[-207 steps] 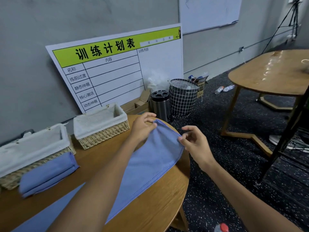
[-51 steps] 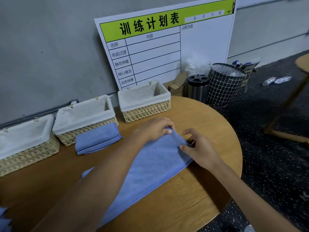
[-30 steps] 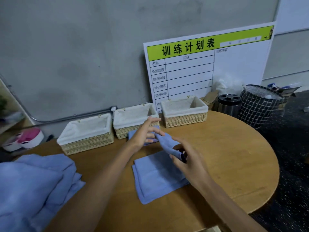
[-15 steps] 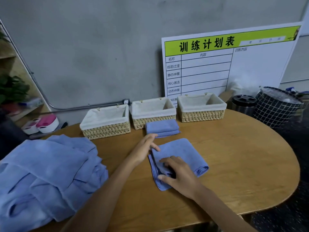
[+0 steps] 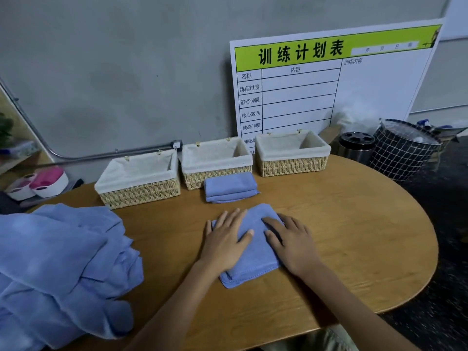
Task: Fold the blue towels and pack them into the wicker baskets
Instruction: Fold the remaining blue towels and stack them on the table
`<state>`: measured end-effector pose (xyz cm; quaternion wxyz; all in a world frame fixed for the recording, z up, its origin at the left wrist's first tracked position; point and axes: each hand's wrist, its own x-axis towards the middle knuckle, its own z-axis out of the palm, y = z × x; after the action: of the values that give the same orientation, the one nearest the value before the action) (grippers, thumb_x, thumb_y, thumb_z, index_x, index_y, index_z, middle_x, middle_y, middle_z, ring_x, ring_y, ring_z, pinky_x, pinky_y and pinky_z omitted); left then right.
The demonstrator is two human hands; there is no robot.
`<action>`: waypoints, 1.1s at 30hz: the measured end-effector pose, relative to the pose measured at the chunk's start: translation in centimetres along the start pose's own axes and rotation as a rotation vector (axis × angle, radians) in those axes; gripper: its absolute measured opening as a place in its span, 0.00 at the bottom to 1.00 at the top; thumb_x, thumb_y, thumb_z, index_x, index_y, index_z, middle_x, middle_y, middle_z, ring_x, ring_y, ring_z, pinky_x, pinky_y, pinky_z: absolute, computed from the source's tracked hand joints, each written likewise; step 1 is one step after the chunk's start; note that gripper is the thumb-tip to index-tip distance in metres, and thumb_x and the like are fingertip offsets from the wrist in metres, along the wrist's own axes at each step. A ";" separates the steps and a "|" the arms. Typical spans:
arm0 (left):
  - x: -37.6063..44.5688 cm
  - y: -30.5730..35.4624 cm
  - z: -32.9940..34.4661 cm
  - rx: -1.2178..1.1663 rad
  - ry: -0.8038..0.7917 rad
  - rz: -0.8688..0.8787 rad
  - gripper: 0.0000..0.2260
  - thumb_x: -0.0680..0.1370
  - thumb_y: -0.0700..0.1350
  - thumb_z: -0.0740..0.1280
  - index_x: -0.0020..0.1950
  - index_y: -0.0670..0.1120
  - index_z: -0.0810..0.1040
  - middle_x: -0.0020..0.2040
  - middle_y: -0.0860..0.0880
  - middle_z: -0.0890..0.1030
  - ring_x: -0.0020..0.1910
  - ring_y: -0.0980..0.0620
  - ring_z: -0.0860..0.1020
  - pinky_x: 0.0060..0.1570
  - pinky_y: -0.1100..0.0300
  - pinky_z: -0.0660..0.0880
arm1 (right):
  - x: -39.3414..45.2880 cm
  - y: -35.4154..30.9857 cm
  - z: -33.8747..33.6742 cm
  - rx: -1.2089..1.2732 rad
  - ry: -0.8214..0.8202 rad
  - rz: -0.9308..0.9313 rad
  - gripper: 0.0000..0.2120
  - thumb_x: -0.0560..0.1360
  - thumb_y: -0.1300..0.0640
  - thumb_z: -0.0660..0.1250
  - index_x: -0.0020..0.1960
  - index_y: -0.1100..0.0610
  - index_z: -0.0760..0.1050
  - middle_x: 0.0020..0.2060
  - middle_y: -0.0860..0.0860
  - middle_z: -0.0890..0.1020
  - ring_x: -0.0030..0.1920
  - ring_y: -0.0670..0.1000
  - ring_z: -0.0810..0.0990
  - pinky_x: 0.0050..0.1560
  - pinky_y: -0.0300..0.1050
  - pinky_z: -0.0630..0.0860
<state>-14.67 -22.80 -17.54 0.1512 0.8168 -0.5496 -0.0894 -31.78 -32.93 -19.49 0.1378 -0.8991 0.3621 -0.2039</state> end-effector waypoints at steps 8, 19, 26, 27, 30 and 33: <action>-0.6 -1.3 -0.4 0.000 0.017 -0.019 0.31 0.80 0.69 0.52 0.81 0.62 0.49 0.81 0.62 0.49 0.81 0.58 0.46 0.78 0.43 0.42 | -0.1 -0.2 -0.6 0.024 -0.018 0.018 0.33 0.75 0.34 0.40 0.73 0.41 0.66 0.70 0.48 0.71 0.72 0.51 0.66 0.70 0.49 0.60; -3.0 -3.0 -1.7 0.116 -0.029 -0.070 0.39 0.75 0.74 0.45 0.82 0.58 0.45 0.82 0.59 0.51 0.81 0.54 0.47 0.78 0.42 0.41 | -0.1 -0.1 -1.0 0.020 0.044 0.068 0.28 0.75 0.33 0.50 0.70 0.42 0.69 0.60 0.46 0.77 0.60 0.54 0.72 0.57 0.52 0.68; -0.9 -3.1 -5.3 0.049 0.041 -0.031 0.29 0.80 0.67 0.57 0.78 0.57 0.61 0.63 0.57 0.80 0.62 0.54 0.78 0.69 0.46 0.68 | 2.5 0.4 -2.0 0.406 -0.047 -0.010 0.26 0.76 0.51 0.72 0.72 0.46 0.70 0.62 0.44 0.78 0.60 0.48 0.75 0.57 0.44 0.72; 0.0 -3.2 -5.7 -0.120 0.023 -0.059 0.27 0.80 0.65 0.60 0.77 0.56 0.65 0.58 0.58 0.82 0.56 0.55 0.80 0.62 0.47 0.74 | 3.1 0.4 -2.2 0.450 -0.095 -0.027 0.27 0.76 0.52 0.72 0.72 0.46 0.69 0.59 0.43 0.78 0.58 0.46 0.75 0.56 0.41 0.72; 2.9 -3.5 -6.0 -0.474 -0.098 -0.107 0.25 0.81 0.58 0.65 0.76 0.53 0.66 0.53 0.55 0.82 0.52 0.56 0.81 0.58 0.48 0.77 | 5.2 0.7 -2.2 0.535 -0.229 -0.072 0.29 0.75 0.53 0.74 0.73 0.43 0.69 0.55 0.45 0.79 0.55 0.47 0.79 0.56 0.43 0.76; 5.0 -3.7 -5.8 -0.591 -0.154 -0.082 0.26 0.81 0.54 0.66 0.77 0.51 0.66 0.60 0.53 0.79 0.60 0.53 0.78 0.64 0.48 0.75 | 7.0 0.5 -1.8 0.703 -0.308 -0.092 0.30 0.75 0.56 0.75 0.74 0.48 0.69 0.53 0.52 0.82 0.53 0.48 0.82 0.56 0.45 0.79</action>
<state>-7.75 -25.23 -13.28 0.3363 0.7497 -0.4764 -0.3129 -28.38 -38.41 -16.22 0.4810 -0.8324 0.2043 -0.1842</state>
